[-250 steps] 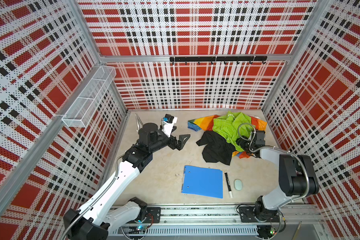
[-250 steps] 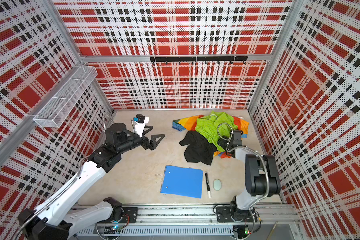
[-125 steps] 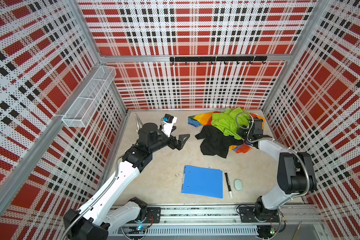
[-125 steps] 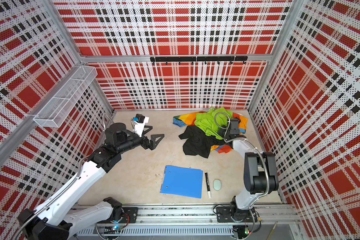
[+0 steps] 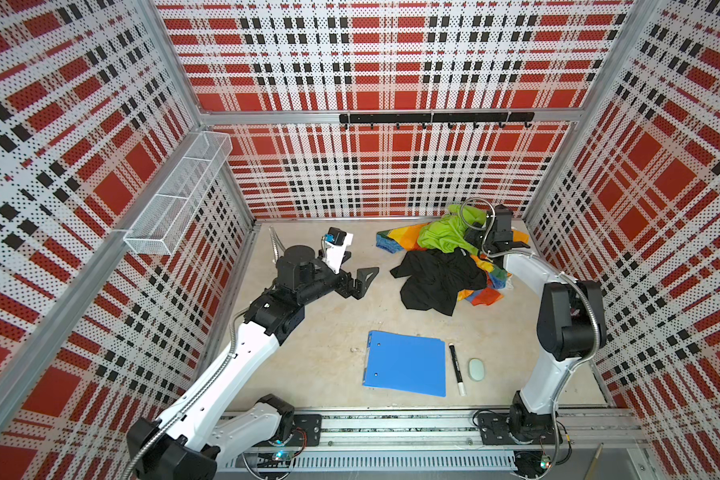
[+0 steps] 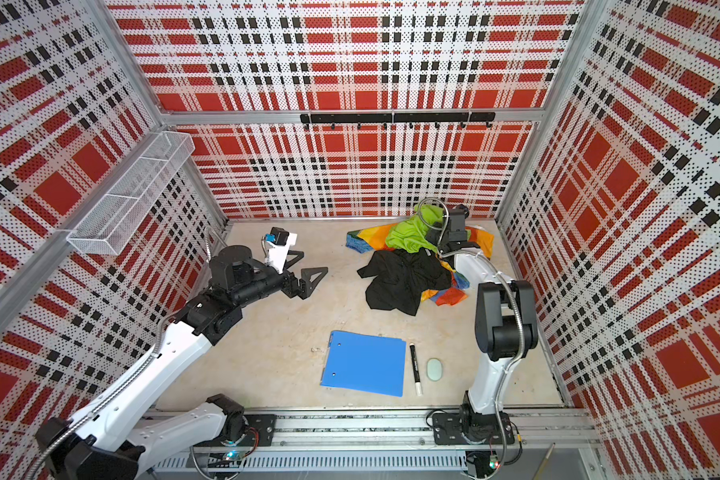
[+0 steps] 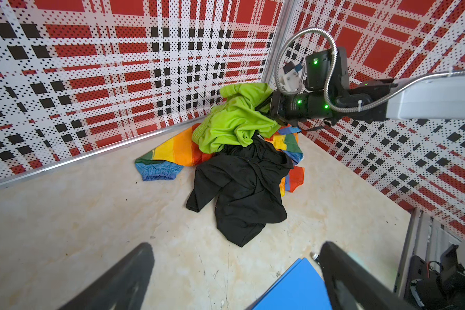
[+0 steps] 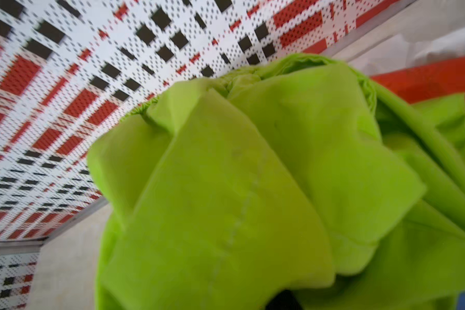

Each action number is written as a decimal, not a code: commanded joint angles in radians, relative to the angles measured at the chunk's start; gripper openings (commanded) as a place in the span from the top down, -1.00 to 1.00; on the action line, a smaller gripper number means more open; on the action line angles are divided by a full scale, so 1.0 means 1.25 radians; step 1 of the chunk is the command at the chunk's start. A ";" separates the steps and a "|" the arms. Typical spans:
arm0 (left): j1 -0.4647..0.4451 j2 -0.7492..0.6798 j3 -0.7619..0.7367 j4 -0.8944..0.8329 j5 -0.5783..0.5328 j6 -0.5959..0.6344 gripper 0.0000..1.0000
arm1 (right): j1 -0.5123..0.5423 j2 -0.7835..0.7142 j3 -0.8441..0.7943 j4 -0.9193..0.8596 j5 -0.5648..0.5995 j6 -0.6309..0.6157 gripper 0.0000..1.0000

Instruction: Pick out a specific cloth from the pile

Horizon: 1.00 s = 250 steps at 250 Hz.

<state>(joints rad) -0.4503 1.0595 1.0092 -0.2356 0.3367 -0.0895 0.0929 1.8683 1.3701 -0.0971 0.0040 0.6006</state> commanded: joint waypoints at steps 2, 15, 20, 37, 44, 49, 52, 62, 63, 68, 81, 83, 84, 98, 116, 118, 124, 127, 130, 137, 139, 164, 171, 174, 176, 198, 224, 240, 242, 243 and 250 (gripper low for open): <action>0.004 -0.011 -0.007 0.005 -0.010 -0.005 -0.98 | 0.004 -0.035 -0.024 0.018 -0.001 -0.029 -0.07; 0.005 -0.012 -0.008 0.005 -0.011 -0.004 -0.98 | 0.004 -0.076 -0.046 0.013 0.007 -0.058 -0.35; 0.004 -0.012 -0.008 0.005 -0.010 -0.004 -0.98 | 0.002 -0.093 -0.055 0.009 0.011 -0.069 -0.43; 0.005 -0.011 -0.007 0.005 -0.007 -0.005 -0.98 | -0.013 -0.161 -0.092 0.002 0.005 -0.091 -0.65; 0.004 -0.009 -0.006 0.006 -0.006 -0.006 -0.98 | -0.027 -0.189 -0.111 0.005 -0.011 -0.094 -0.70; 0.004 -0.009 -0.006 0.005 -0.005 -0.007 -0.98 | -0.039 -0.209 -0.124 0.006 -0.025 -0.096 -0.73; 0.005 -0.009 -0.006 0.005 -0.005 -0.008 -0.98 | -0.045 -0.221 -0.133 0.007 -0.031 -0.095 -0.75; 0.006 -0.011 -0.006 0.005 -0.005 -0.008 -0.98 | -0.072 -0.259 -0.160 0.010 -0.052 -0.093 -0.77; 0.006 -0.011 -0.006 0.005 -0.005 -0.007 -0.98 | -0.075 -0.263 -0.163 0.010 -0.054 -0.093 -0.77; 0.006 -0.011 -0.006 0.004 -0.005 -0.009 -0.98 | -0.089 -0.281 -0.179 0.012 -0.065 -0.092 -0.77; 0.006 -0.012 -0.007 0.006 -0.006 -0.009 -0.98 | -0.127 -0.327 -0.215 0.016 -0.084 -0.091 -0.86; 0.006 -0.012 -0.007 0.005 -0.006 -0.009 -0.98 | -0.133 -0.333 -0.220 0.016 -0.087 -0.092 -0.87; 0.006 -0.013 -0.007 0.006 -0.006 -0.009 -0.98 | -0.136 -0.336 -0.222 0.016 -0.088 -0.092 -0.87; 0.006 -0.015 -0.007 0.006 -0.006 -0.010 -0.98 | -0.176 -0.373 -0.253 0.015 -0.098 -0.097 -0.88; 0.006 -0.018 -0.008 0.008 -0.005 -0.012 -0.98 | -0.237 -0.400 -0.285 0.012 -0.129 -0.094 -0.87; 0.006 -0.018 -0.008 0.008 -0.005 -0.011 -0.99 | -0.244 -0.403 -0.288 0.013 -0.135 -0.092 -0.87; 0.005 -0.019 -0.008 0.009 -0.005 -0.012 -0.98 | -0.267 -0.408 -0.299 0.018 -0.153 -0.088 -0.87; 0.006 -0.019 -0.008 0.009 -0.004 -0.011 -0.98 | -0.278 -0.410 -0.305 0.021 -0.162 -0.085 -0.86; 0.006 -0.020 -0.009 0.009 -0.004 -0.011 -0.98 | -0.289 -0.412 -0.312 0.026 -0.172 -0.081 -0.86; 0.006 -0.021 -0.010 0.011 -0.004 -0.012 -0.98 | -0.314 -0.414 -0.327 0.036 -0.191 -0.073 -0.83; 0.005 -0.022 -0.010 0.011 -0.004 -0.012 -0.99 | -0.320 -0.414 -0.331 0.038 -0.198 -0.072 -0.82; 0.006 -0.024 -0.013 0.016 0.000 -0.012 -0.98 | -0.375 -0.398 -0.368 0.064 -0.248 -0.056 -0.74; 0.006 -0.025 -0.013 0.017 0.002 -0.011 -0.98 | -0.383 -0.386 -0.373 0.069 -0.263 -0.057 -0.72; 0.006 -0.025 -0.013 0.017 0.003 -0.011 -0.99 | -0.384 -0.380 -0.373 0.072 -0.271 -0.058 -0.71; 0.006 -0.025 -0.013 0.018 0.004 -0.010 -0.98 | -0.385 -0.376 -0.375 0.073 -0.277 -0.060 -0.70; 0.006 -0.027 -0.014 0.018 0.012 -0.008 -0.98 | -0.386 -0.323 -0.379 0.097 -0.347 -0.064 -0.60; 0.008 -0.027 -0.015 0.018 0.020 -0.005 -0.98 | -0.381 -0.271 -0.396 0.148 -0.396 -0.049 -0.57; 0.008 -0.028 -0.015 0.017 0.022 -0.005 -0.99 | -0.369 -0.244 -0.397 0.151 -0.390 -0.052 -0.56; 0.009 -0.028 -0.015 0.018 0.022 -0.006 -0.99 | -0.367 -0.242 -0.397 0.151 -0.389 -0.053 -0.56; 0.009 -0.028 -0.015 0.018 0.022 -0.006 -0.98 | -0.366 -0.240 -0.397 0.151 -0.388 -0.053 -0.56; 0.009 -0.028 -0.015 0.017 0.021 -0.005 -0.98 | -0.358 -0.230 -0.397 0.151 -0.384 -0.058 -0.56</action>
<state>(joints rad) -0.4488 1.0451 0.9989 -0.2344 0.3439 -0.0998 -0.3832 1.5391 0.8810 0.0055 -0.4156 0.5339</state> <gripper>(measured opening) 0.993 0.784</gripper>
